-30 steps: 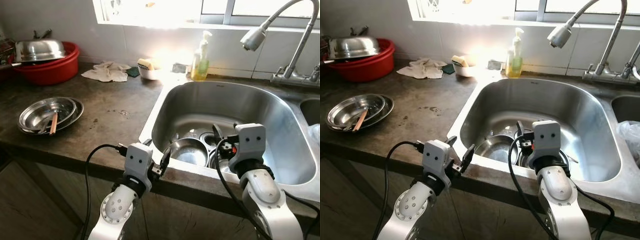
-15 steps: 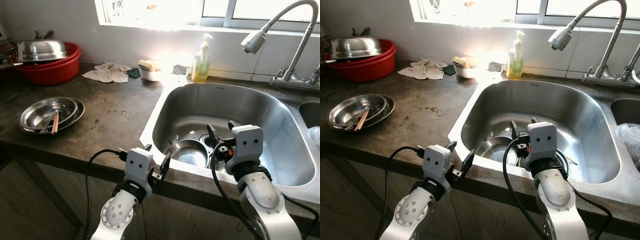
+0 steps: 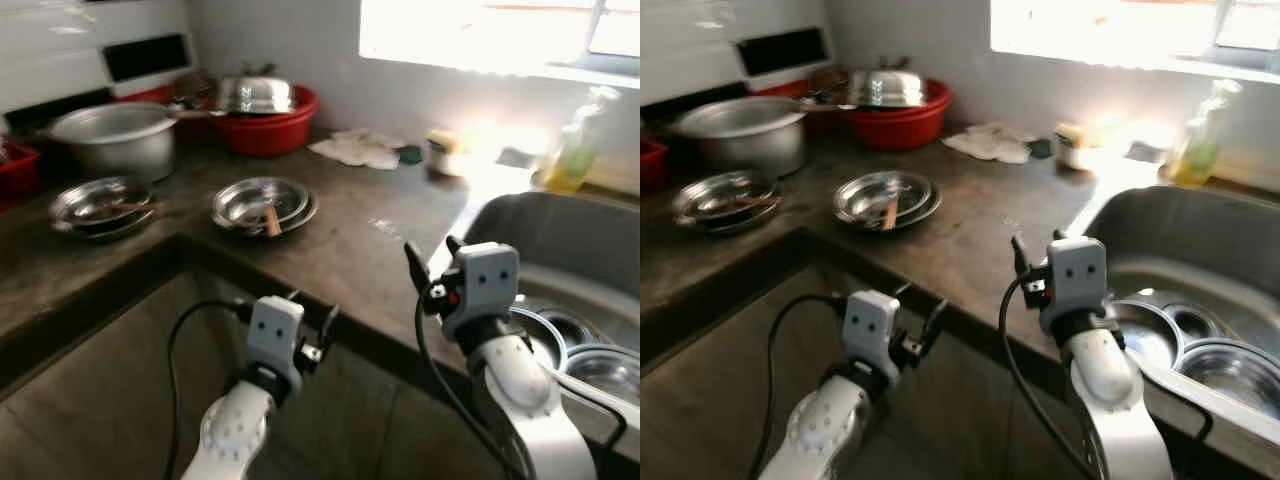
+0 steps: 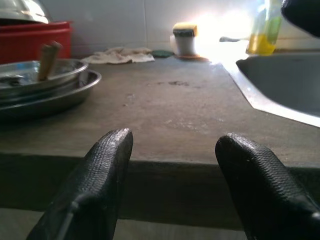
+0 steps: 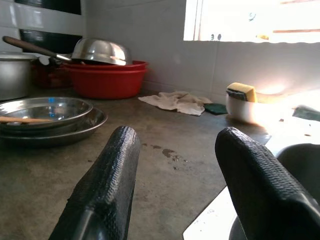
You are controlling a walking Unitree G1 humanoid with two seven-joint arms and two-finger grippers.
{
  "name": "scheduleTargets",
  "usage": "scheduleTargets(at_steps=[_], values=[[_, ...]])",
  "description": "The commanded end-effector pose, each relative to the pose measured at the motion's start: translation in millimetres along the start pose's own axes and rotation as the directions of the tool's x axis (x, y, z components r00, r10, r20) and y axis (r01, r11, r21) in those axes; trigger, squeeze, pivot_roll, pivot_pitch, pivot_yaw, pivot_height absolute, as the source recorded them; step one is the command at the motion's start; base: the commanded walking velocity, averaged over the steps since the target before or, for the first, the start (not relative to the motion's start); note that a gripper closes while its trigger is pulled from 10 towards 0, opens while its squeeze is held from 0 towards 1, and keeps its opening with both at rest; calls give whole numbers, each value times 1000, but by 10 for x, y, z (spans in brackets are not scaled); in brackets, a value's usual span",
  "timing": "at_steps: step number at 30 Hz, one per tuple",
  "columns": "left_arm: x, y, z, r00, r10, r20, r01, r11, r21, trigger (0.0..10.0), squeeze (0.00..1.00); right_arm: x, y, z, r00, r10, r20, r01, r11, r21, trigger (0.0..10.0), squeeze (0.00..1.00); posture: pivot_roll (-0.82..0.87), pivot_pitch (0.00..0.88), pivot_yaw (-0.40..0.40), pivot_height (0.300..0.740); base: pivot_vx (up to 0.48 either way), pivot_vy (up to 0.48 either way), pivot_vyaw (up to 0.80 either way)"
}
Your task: Kitchen organization
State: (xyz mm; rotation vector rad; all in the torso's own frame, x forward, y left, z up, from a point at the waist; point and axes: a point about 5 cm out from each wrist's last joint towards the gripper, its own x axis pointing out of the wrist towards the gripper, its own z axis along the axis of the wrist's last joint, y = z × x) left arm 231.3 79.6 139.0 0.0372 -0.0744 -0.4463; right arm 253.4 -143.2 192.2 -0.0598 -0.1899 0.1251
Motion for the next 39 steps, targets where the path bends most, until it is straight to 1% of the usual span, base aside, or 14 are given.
scheduleTargets(at_steps=[1,7,16,19,24,28,31,36,38,39], values=[[-8,14,9,1000,1,-1,-1,1000,15,10000,0,21,-3,38,1000,1,13,-1,1000,13,10000,0,92,0,-27,740,0,0,0],[-8,9,10,1000,5,-4,-5,1000,9,10000,0,47,18,48,999,36,20,-36,999,10,10000,0,96,0,-32,740,0,0,0],[-29,20,-15,1000,19,-21,-19,1000,14,10000,0,71,72,37,997,74,9,-75,997,34,10000,0,101,1,-42,740,0,451,751],[-30,21,-21,999,25,-28,-24,1000,14,10000,0,93,47,46,998,56,7,-56,997,53,10000,0,102,6,-42,740,0,0,0],[-34,21,-13,999,26,-23,-25,999,19,10000,0,109,-18,79,999,38,22,-39,998,43,10000,0,102,7,-43,740,0,0,0],[-38,1,-14,1000,20,-24,-20,1000,19,10000,0,106,-38,84,999,30,27,-31,999,45,10000,0,101,7,-42,740,0,0,0],[-46,-2,-23,999,17,-27,-16,999,48,10000,0,103,-30,83,999,37,27,-38,998,45,10000,0,100,9,-43,740,0,0,0],[-57,-9,-42,999,7,-38,-4,997,81,10000,0,98,8,78,998,54,25,-55,997,53,10000,0,102,14,-41,740,49,-391,0],[-59,-13,-47,999,10,-36,-8,998,57,10000,0,98,16,79,998,57,27,-59,996,62,10000,0,102,14,-41,740,0,-424,0],[-59,-13,-47,999,10,-36,-8,998,57,10000,0,98,16,79,998,57,27,-59,996,62,10000,0,102,14,-41,740,0,-424,0]])
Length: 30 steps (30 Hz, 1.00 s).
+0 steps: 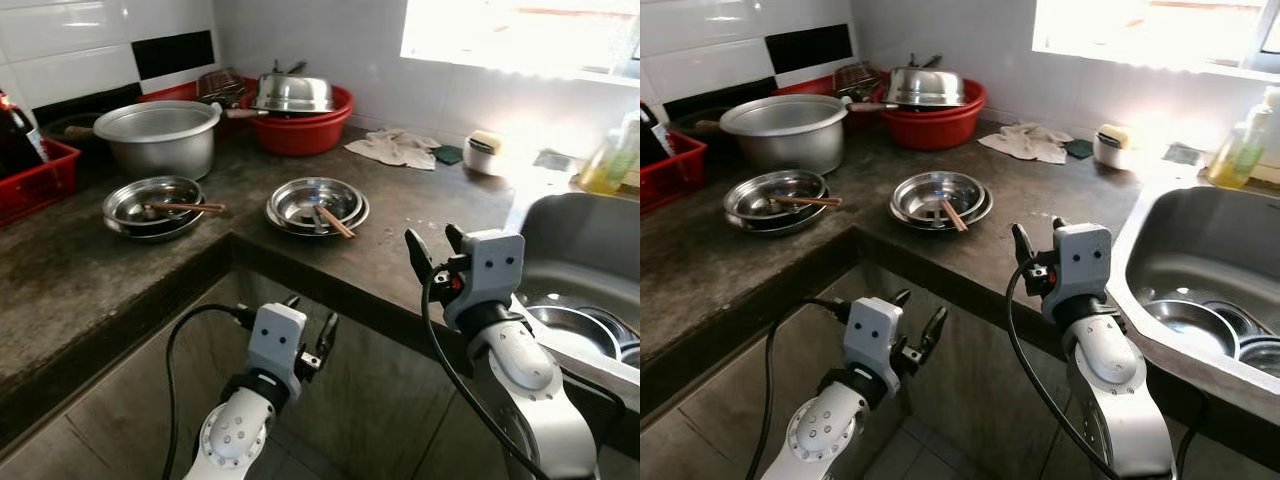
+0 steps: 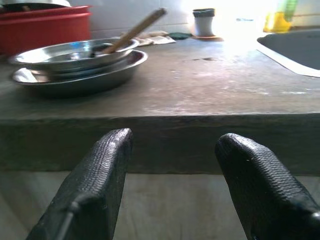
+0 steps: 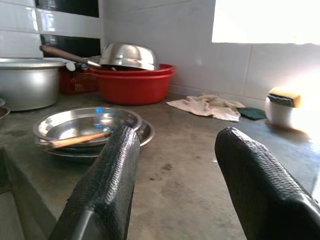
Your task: Kitchen organization
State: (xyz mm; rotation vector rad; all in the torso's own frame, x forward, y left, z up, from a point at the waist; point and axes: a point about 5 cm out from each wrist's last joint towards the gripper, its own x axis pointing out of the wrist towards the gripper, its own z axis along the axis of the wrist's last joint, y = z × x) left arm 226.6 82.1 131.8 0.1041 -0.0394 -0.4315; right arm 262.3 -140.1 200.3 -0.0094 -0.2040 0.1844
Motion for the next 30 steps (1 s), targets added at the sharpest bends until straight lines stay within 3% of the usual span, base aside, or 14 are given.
scheduleTargets(at_steps=[1,13,22,30], values=[[1,1,7,1000,17,-3,-17,999,-32,10000,0,-5,4,14,1000,6,4,-6,1000,9,10000,0,103,14,-43,740,0,0,0],[11,29,13,999,34,-1,-34,999,-13,10000,0,12,-13,31,999,37,12,-38,999,16,10000,0,104,22,-41,740,0,0,0],[12,31,19,999,40,-1,-40,999,-9,10000,0,-3,-55,-45,998,53,-34,-53,999,-5,10000,0,106,32,-40,740,0,0,800],[5,33,11,999,44,-6,-44,999,-14,10000,0,5,-99,-100,995,68,-69,-69,998,-10,10000,0,105,32,-42,740,0,0,0]])
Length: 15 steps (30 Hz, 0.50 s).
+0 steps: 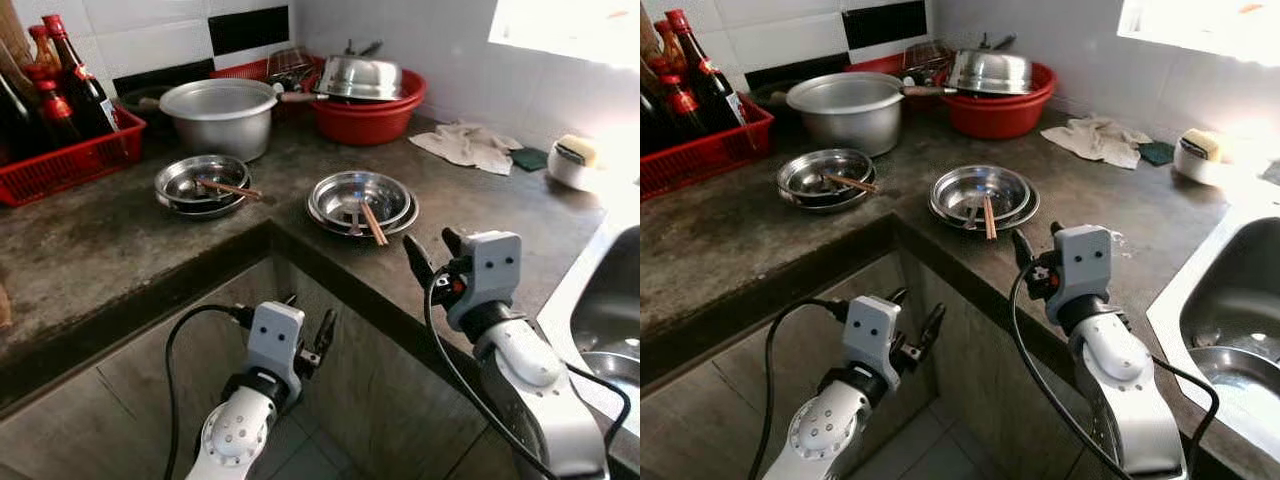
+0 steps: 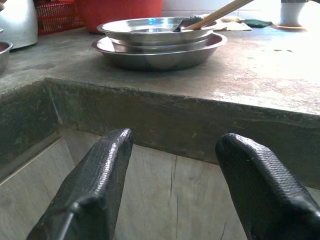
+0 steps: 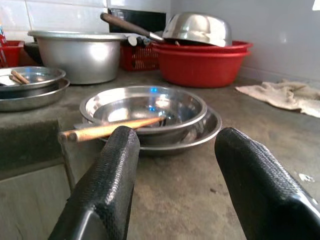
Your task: Kitchen organization
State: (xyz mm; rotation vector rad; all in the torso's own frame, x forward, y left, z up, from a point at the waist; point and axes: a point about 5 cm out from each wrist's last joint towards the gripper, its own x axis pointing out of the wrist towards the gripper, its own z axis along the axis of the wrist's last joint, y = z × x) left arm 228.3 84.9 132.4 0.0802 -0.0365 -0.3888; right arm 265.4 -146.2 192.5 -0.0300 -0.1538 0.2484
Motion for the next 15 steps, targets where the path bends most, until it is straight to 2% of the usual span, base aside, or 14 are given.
scheduleTargets(at_steps=[1,5,11,12,15], values=[[-1,-2,6,1000,1,-6,-1,1000,9,10000,0,2,-44,-26,1000,8,-21,-9,1000,-7,10000,0,105,32,-39,740,0,0,0],[-11,-5,-16,1000,-1,-14,1,1000,8,10000,0,9,-97,-98,997,39,-65,-42,998,-39,10000,0,104,29,-41,740,0,0,0],[-19,3,-28,1000,8,-11,-8,1000,10,10000,0,19,-98,-141,994,76,-76,-80,996,-51,10000,0,102,27,-44,740,0,0,0],[-24,7,-41,1000,13,-13,-12,1000,12,10000,0,29,-86,-164,993,91,-78,-95,994,-57,10000,1000,101,24,-44,740,0,0,0],[-28,13,-51,1000,17,-18,-17,1000,11,10000,0,48,-71,-173,991,108,-73,-112,992,-54,10000,1000,99,22,-44,740,0,0,0]])
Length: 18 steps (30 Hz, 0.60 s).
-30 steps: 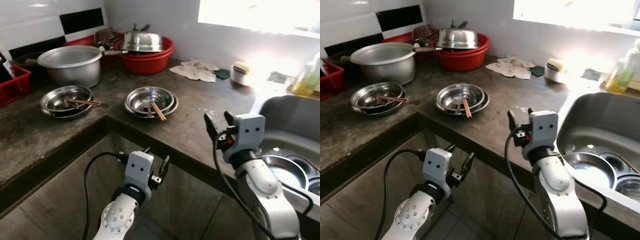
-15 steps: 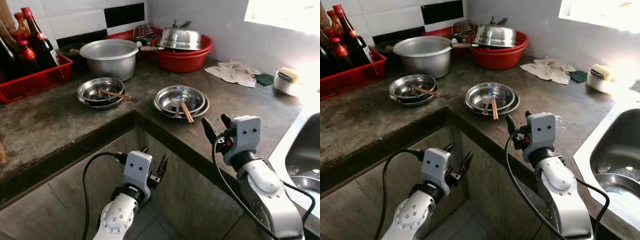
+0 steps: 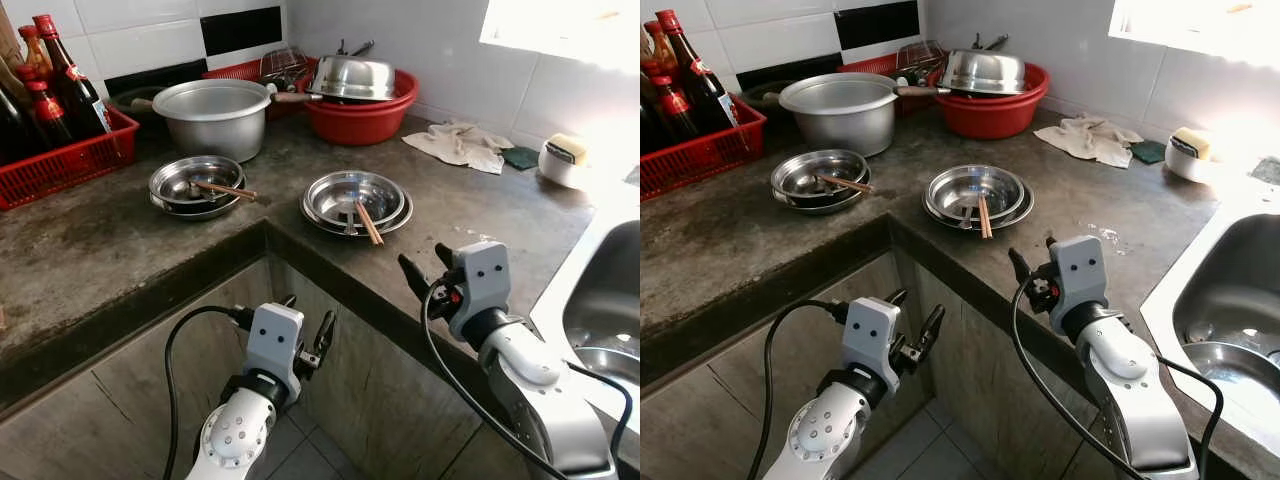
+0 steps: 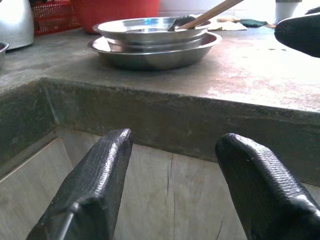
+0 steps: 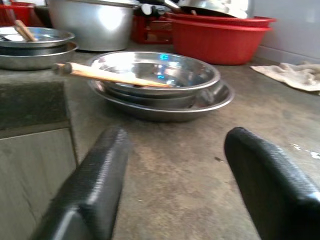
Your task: Kitchen organization
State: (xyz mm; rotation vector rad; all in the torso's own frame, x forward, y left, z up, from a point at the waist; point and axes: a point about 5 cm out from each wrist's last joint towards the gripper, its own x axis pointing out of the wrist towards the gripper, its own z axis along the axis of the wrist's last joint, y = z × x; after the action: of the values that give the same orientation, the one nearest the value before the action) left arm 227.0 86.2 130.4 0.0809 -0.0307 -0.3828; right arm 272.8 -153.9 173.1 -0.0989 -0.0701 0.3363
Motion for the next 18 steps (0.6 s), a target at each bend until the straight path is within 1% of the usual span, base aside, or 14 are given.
scheduleTargets(at_steps=[1,2,3,4,5,10,15,18], values=[[-18,3,-31,1000,10,-10,-9,1000,11,10000,0,50,23,29,999,35,19,-35,999,-27,10000,1000,103,18,-48,740,0,0,0],[-26,1,-27,1000,8,-7,-8,1000,14,10000,0,80,31,29,999,44,20,-43,998,-43,10000,1000,106,20,-48,740,0,0,0],[-32,9,-23,1000,13,-3,-13,1000,23,10000,0,95,34,37,998,49,24,-48,998,-49,10000,945,106,20,-48,740,0,0,0],[-36,15,-20,1000,16,0,-16,999,30,10000,0,102,36,43,998,53,28,-52,997,-52,10000,945,106,20,-48,740,0,0,0],[-50,43,-35,999,32,-8,-31,999,30,10000,0,129,35,57,998,56,39,-54,997,-63,10000,0,106,17,-47,740,0,0,0],[-71,55,-53,1000,21,-14,-21,999,44,10000,0,204,19,81,997,51,60,-47,997,-64,10000,0,117,15,-55,740,0,0,0],[-81,-75,-20,997,-78,16,77,994,75,10000,0,296,51,89,995,73,69,-68,995,-69,10000,0,118,11,-55,740,0,0,0],[-77,-94,-4,995,-91,29,89,995,53,10000,0,338,92,97,992,98,74,-92,993,-79,10000,0,118,17,-56,740,0,0,0]])
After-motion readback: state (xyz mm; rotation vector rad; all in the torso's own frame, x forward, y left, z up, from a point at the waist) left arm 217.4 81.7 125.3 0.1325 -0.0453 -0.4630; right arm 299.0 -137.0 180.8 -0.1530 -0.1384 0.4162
